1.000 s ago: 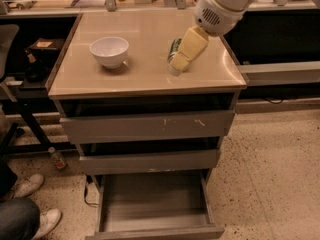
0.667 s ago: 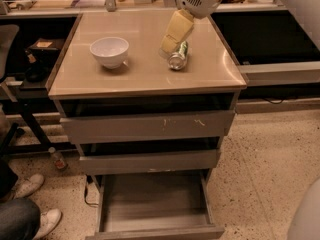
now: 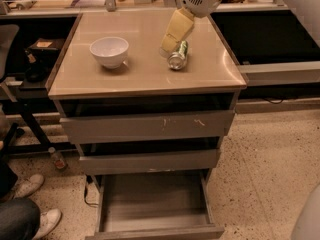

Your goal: Place green can into bottom drawer

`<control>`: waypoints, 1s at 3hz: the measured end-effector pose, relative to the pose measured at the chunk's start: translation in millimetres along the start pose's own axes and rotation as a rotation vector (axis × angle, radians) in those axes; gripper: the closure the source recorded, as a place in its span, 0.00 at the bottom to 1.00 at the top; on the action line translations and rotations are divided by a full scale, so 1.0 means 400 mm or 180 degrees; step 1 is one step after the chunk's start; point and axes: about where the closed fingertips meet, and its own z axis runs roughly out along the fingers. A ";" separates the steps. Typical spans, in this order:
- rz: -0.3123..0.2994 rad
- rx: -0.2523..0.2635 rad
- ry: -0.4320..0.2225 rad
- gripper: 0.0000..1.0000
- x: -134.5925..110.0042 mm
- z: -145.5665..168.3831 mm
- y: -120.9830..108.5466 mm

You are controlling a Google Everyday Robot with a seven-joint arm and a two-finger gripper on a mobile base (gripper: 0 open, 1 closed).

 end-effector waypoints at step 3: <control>0.0366 -0.0036 0.0130 0.00 -0.045 0.119 -0.131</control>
Offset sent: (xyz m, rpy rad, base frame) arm 0.0825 -0.0193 -0.0213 0.0331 0.0830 -0.1417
